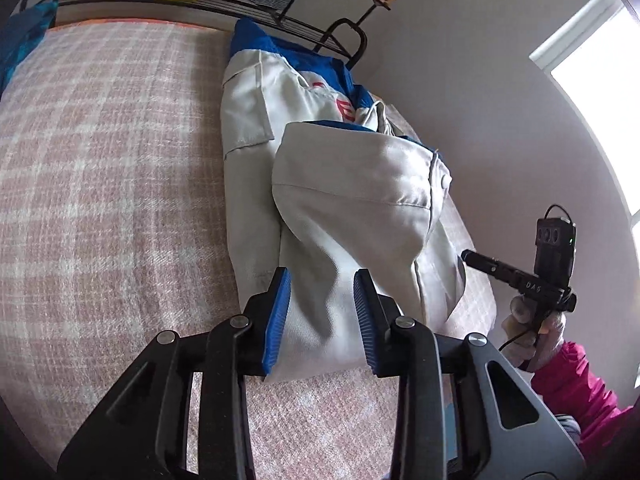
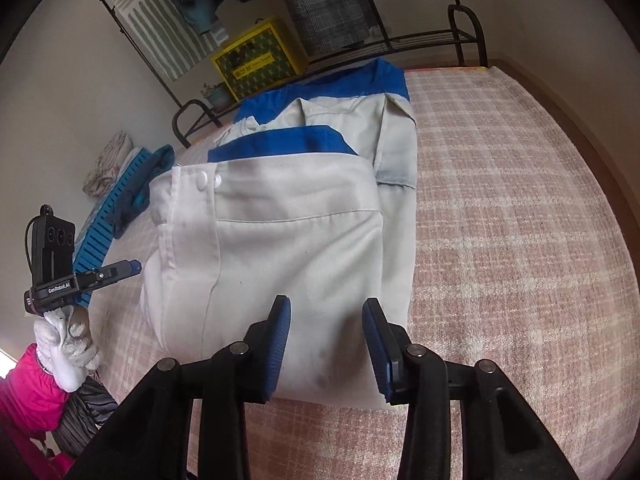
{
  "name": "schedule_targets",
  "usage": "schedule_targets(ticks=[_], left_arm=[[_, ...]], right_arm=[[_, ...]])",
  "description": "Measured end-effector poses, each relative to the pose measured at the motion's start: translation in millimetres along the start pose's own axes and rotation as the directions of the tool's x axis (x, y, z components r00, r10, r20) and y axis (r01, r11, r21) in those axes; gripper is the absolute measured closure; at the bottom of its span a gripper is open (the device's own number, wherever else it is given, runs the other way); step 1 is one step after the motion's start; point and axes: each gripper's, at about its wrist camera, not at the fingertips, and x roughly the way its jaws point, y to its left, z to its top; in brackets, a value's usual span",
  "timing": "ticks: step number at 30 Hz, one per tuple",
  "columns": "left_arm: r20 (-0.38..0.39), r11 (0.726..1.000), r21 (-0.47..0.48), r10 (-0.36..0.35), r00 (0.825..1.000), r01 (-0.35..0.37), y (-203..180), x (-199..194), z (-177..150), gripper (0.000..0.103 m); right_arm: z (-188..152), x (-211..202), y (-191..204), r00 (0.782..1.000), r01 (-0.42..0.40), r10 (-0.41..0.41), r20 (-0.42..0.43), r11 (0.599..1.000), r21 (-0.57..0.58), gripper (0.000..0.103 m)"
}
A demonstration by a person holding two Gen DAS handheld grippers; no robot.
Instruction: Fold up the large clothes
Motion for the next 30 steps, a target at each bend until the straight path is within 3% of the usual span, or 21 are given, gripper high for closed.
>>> schedule_targets(ticks=[3, 7, 11, 12, 13, 16, 18, 20, 23, 24, 26, 27, 29, 30], left_arm=[[-0.05, 1.0, 0.012, -0.006, 0.999, 0.006, -4.7, 12.9, 2.9, 0.071], [-0.074, 1.0, -0.008, -0.016, 0.997, 0.015, 1.1, 20.6, 1.6, 0.071], [-0.086, 0.999, -0.029, -0.045, 0.995, 0.042, 5.3, 23.2, -2.9, 0.074], [-0.09, 0.999, -0.028, -0.047, 0.995, 0.045, 4.0, 23.7, -3.7, 0.08], [-0.098, 0.999, -0.025, -0.05, 0.994, 0.048, 1.6, 23.6, -4.1, 0.096], [-0.068, 0.996, -0.081, -0.043, 0.997, 0.037, -4.7, 8.2, -4.0, 0.102], [-0.005, 0.996, -0.086, -0.024, 1.0, 0.024, -11.1, -13.2, -4.7, 0.103], [0.041, 0.996, -0.052, 0.073, 0.997, -0.07, -14.1, -22.9, -6.0, 0.103], [-0.033, 0.992, -0.118, 0.035, 0.999, -0.039, 7.3, -9.8, -6.9, 0.103], [-0.035, 0.988, -0.155, -0.007, 0.999, 0.002, 13.8, -8.6, -7.1, 0.103], [-0.025, 0.988, -0.154, -0.029, 0.999, 0.025, 18.6, -12.1, -11.5, 0.103], [-0.02, 0.99, -0.135, -0.033, 0.999, 0.03, 18.2, -14.8, -15.3, 0.103], [-0.028, 0.991, -0.124, -0.047, 0.999, 0.043, 17.9, -16.9, -20.7, 0.103], [-0.029, 0.991, -0.126, -0.056, 0.998, 0.052, 15.7, -16.1, -21.8, 0.103]], right_arm=[[5.7, 4.6, 1.9, 0.999, -0.036, 0.036, 0.002, 0.999, 0.004, 0.063], [11.5, 21.0, -2.8, 0.999, 0.005, -0.005, -0.034, 1.0, 0.002, 0.062], [9.0, 32.7, -8.3, 0.998, -0.03, 0.032, -0.058, 0.999, 0.037, 0.062], [7.8, 32.5, -7.0, 0.997, -0.043, 0.045, -0.057, 0.998, 0.04, 0.067], [6.6, 31.5, -4.6, 0.997, -0.055, 0.057, -0.06, 0.998, 0.04, 0.08], [3.1, 18.4, 4.2, 0.998, -0.055, 0.056, -0.038, 0.998, 0.032, 0.098], [-1.0, 0.1, 6.8, 0.997, -0.072, 0.072, 0.01, 0.997, 0.033, 0.102], [-5.4, -6.1, -1.8, 0.998, -0.063, 0.061, 0.023, 0.996, 0.07, 0.103], [-4.4, 1.0, -5.0, 0.993, 0.118, -0.117, -0.033, 0.992, 0.046, 0.094], [-1.3, -3.3, 1.3, 0.992, 0.126, -0.126, -0.021, 0.992, 0.016, 0.09], [8.8, -19.6, 26.3, 0.995, 0.093, -0.089, 0.05, 0.992, -0.082, 0.066], [15.2, -26.1, 44.8, 0.996, 0.063, -0.052, 0.076, 0.986, -0.153, 0.06], [29.7, -31.8, 85.2, 0.994, 0.038, -0.004, 0.112, 0.952, -0.303, 0.041], [37.0, -30.1, 105.5, 0.993, 0.025, 0.019, 0.116, 0.928, -0.373, 0.037]])
